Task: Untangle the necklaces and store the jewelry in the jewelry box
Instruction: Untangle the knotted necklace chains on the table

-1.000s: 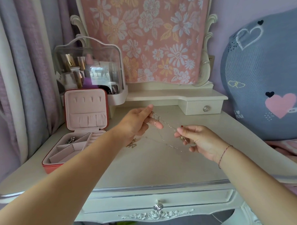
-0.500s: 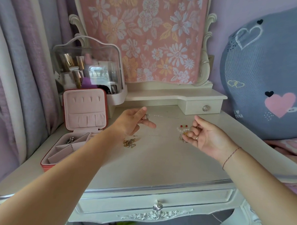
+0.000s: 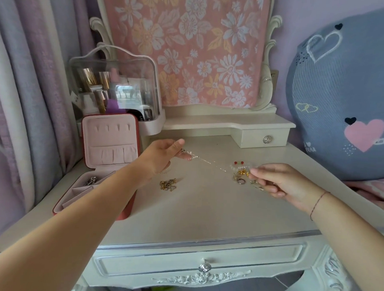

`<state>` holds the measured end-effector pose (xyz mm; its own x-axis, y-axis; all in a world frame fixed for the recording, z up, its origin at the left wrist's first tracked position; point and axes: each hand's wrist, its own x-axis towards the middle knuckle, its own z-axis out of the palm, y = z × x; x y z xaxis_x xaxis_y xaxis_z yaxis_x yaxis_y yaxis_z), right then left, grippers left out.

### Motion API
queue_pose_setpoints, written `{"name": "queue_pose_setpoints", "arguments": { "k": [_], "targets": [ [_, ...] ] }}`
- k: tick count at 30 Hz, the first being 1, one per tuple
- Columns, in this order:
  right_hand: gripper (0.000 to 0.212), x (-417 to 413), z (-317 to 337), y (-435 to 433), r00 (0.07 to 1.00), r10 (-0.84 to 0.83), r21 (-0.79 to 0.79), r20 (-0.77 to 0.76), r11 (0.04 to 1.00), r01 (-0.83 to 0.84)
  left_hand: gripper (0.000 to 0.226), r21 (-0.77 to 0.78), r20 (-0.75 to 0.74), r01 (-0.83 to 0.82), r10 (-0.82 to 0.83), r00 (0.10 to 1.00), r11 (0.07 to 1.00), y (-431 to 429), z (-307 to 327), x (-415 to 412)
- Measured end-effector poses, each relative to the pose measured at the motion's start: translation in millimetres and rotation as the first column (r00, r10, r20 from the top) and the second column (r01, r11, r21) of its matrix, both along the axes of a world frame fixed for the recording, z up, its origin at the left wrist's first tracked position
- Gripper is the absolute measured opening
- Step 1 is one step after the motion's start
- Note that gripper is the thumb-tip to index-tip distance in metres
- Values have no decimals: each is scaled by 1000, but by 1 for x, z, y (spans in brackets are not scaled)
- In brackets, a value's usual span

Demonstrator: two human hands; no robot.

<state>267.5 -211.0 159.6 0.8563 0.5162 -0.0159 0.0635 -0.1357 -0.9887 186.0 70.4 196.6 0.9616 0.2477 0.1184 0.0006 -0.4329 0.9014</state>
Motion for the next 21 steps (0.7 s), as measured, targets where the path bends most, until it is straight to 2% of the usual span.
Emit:
{"name": "queue_pose_setpoints", "arguments": {
  "k": [4, 6, 11, 13, 16, 18, 21],
  "targets": [
    [28, -4, 6, -4, 973, -24, -215, 230, 974, 75, 31, 125, -7, 22, -21, 1000, 992, -2, -3, 1],
    [31, -3, 3, -2, 953, -17, -267, 303, 958, 102, 34, 108, -4, 21, -21, 1000, 994, -6, -3, 1],
    [25, -3, -14, 8, 964, 21, -310, 267, 948, 65, 37, -180, -1, 70, -71, 997, 981, -17, 1, 2],
    [24, -8, -17, 15, 965, 63, -324, 253, 946, 23, 37, -223, -1, 103, -106, 994, 969, -22, 3, 2],
    [22, -13, -17, 25, 953, 132, -366, 273, 930, -24, 37, -207, -6, 145, -150, 989, 968, -30, 6, 1],
    [16, -17, -13, 32, 944, 119, -341, 308, 940, -7, 37, -191, -6, 174, -179, 984, 966, -34, 8, 1],
    [5, -22, -3, 44, 942, 45, -151, 331, 989, 6, 37, -198, -9, 171, -177, 984, 965, -38, 8, 2]
  ]
}}
